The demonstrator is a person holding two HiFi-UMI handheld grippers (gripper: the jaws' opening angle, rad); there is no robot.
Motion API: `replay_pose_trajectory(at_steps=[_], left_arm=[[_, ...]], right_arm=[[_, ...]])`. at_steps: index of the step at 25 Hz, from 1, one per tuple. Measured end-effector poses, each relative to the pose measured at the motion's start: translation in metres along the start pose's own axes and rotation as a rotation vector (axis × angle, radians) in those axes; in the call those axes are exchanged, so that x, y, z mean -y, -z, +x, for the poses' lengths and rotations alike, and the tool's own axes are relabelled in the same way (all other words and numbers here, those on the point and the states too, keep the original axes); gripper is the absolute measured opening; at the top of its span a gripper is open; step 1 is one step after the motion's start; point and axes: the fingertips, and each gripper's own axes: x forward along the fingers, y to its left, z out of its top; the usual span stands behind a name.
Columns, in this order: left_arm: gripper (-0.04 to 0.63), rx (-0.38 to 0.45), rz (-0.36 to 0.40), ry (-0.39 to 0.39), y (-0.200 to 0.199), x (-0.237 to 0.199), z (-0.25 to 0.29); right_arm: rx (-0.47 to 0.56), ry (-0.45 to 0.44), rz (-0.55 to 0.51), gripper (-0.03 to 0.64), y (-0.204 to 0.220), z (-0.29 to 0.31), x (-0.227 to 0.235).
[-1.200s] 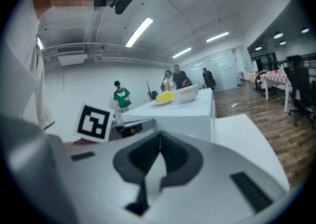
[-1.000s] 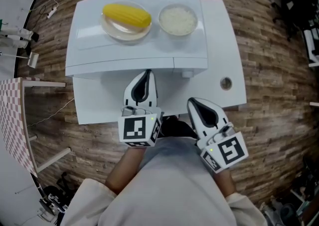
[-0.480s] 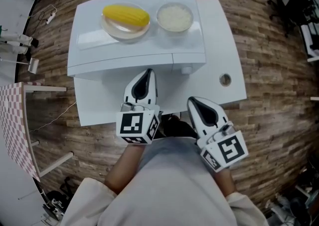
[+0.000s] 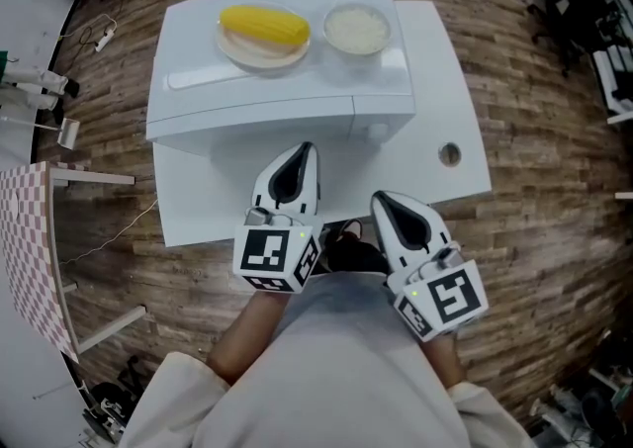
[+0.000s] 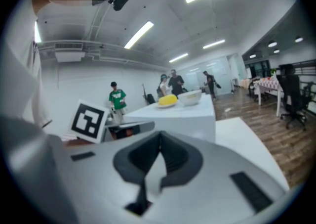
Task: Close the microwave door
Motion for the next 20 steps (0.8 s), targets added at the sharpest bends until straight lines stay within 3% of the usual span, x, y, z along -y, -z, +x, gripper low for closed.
replay_pose_trajectory(at_steps=[20], left_arm=[[0.012, 0.007, 0.015, 0.100, -0.015, 0.030, -0.040]], right_arm=[[0.065, 0.079, -0.027, 0.023, -0.014, 0.009, -0.008]])
